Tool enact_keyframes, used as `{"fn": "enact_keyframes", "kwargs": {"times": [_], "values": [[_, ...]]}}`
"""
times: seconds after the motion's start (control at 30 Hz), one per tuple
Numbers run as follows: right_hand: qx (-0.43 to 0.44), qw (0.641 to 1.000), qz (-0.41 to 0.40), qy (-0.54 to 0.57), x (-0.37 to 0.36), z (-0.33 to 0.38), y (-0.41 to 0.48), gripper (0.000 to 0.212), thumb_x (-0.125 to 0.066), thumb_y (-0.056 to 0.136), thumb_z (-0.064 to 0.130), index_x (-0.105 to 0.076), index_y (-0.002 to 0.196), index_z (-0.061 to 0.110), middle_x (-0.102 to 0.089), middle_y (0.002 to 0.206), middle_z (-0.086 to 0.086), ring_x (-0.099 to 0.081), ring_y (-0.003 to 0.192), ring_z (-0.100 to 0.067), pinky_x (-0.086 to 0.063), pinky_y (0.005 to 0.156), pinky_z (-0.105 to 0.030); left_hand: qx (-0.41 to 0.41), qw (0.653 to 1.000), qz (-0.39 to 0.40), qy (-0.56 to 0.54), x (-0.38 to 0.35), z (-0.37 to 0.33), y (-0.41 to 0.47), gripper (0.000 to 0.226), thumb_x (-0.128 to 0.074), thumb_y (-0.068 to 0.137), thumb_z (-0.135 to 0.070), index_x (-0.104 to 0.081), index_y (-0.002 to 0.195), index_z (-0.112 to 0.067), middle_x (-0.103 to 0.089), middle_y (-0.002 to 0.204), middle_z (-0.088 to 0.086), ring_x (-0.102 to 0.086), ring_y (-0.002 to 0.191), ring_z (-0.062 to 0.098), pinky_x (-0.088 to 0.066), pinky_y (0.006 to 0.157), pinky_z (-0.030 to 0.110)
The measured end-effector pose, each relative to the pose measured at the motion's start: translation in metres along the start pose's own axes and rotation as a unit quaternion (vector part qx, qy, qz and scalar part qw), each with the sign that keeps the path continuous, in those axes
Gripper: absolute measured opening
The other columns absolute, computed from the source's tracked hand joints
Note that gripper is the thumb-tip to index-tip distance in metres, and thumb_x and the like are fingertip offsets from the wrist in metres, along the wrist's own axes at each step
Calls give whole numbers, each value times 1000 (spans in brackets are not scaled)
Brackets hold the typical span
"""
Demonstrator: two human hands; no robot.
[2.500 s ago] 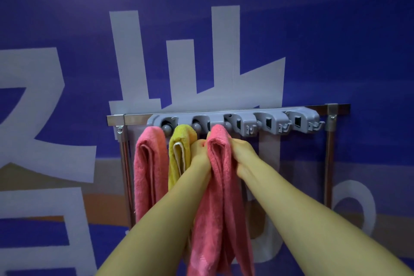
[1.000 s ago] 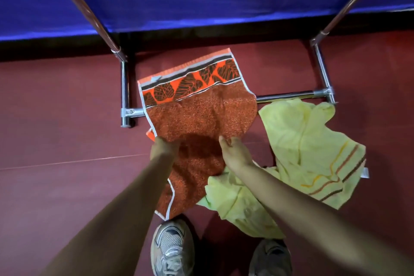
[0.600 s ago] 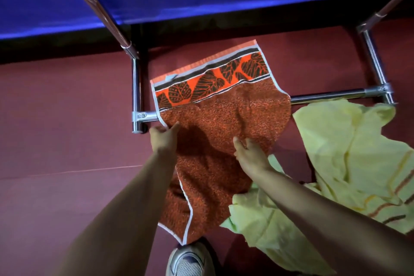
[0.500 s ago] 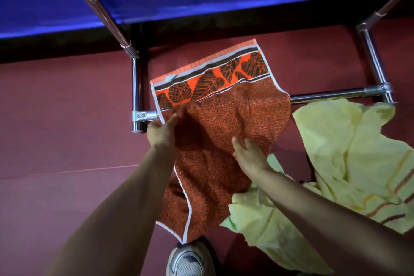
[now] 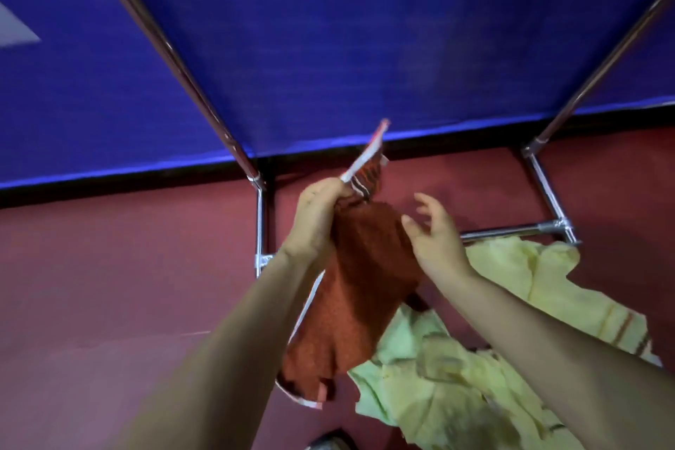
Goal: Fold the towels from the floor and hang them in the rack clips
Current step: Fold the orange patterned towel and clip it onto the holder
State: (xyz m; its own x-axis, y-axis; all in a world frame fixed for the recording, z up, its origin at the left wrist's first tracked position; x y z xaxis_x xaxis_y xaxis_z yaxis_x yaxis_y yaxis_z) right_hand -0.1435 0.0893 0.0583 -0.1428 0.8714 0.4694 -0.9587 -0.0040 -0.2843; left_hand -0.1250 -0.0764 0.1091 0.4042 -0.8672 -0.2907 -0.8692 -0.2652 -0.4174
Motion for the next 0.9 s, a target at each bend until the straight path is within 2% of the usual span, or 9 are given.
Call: {"fn": "enact_keyframes", "kwargs": {"times": [0.1, 0.2, 0.27, 0.37, 0.47, 0.53, 0.6, 0.73, 0.9], "values": [[24, 997, 3, 77, 37, 67, 2, 59, -55, 85, 1, -40, 138, 23, -46, 135, -11, -49, 120, -25, -38, 108, -39, 3, 998, 54, -31, -39, -59, -41, 66, -54, 49, -12, -55, 106, 20, -58, 110, 34, -55, 93, 34, -46, 86, 38], [51, 983, 16, 177, 68, 122, -6, 67, -56, 81, -10, -36, 140, 17, -43, 132, -5, -44, 120, -17, -35, 105, -27, 5, 994, 94, -53, -68, -105, -79, 74, -57, 48, -14, -44, 105, 32, -44, 121, 49, -51, 100, 39, -40, 94, 46], [59, 975, 62, 206, 85, 156, -24, 55, -58, 82, -8, -48, 128, 20, -46, 131, 0, -44, 117, -10, -37, 98, -21, -22, 992, 108, -64, -83, -143, -107, 81, -63, 45, -17, -43, 106, 33, -43, 121, 50, -51, 103, 39, -39, 96, 47], [95, 964, 120, 219, 109, 204, -61, 30, -62, 83, 1, -64, 108, 18, -52, 136, 1, -48, 122, -9, -34, 110, -31, -63, 983, 159, -71, -102, -201, -156, 71, -60, 50, -17, -54, 107, 25, -56, 117, 39, -58, 109, 39, -42, 101, 45], [106, 950, 138, 260, 136, 246, -104, 21, -56, 86, 0, -67, 98, 12, -68, 99, -3, -58, 93, -16, -45, 85, -27, -101, 974, 193, -60, -114, -244, -203, 39, -47, 63, -15, -72, 84, 8, -71, 94, 24, -69, 89, 31, -54, 85, 37], [115, 941, 144, 285, 155, 274, -135, 23, -50, 90, 2, -62, 77, 17, -60, 74, -3, -51, 74, -18, -39, 63, -28, -118, 970, 206, -53, -121, -271, -237, 40, -44, 65, -14, -73, 82, 7, -72, 87, 23, -70, 81, 29, -58, 77, 34], [98, 929, 141, 328, 173, 297, -157, 28, -43, 94, 4, -50, 70, 18, -47, 66, -6, -43, 60, -17, -32, 53, -27, -139, 969, 198, -55, -125, -296, -264, 40, -44, 63, -14, -72, 82, 7, -72, 85, 23, -70, 78, 29, -58, 75, 35], [127, 884, 203, 402, 209, 355, -217, 18, -44, 95, 15, -54, 81, 16, -59, 66, -4, -59, 57, -12, -46, 53, -24, -197, 964, 155, -83, -130, -347, -314, 39, -47, 66, -14, -59, 95, 9, -69, 96, 25, -70, 78, 29, -58, 73, 37], [197, 855, 260, 404, 242, 403, -262, 31, -59, 84, 23, -65, 98, -4, -71, 82, -10, -68, 71, -16, -55, 71, -28, -263, 957, 85, -91, -135, -390, -355, 28, -39, 82, -6, -65, 83, 5, -74, 71, 12, -70, 61, 20, -57, 62, 27]]}}
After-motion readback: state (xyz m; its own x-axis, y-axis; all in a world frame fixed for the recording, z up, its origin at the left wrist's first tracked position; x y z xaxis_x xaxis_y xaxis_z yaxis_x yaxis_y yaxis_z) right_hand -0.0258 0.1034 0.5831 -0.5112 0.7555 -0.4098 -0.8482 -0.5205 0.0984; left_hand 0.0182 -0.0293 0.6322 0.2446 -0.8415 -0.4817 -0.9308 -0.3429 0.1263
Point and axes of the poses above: each hand's wrist, its own y-axis towards the middle knuckle, its own x-axis out of the back of the hand, z = x × y, the point moved 7 cm from there along y, towards the middle knuckle
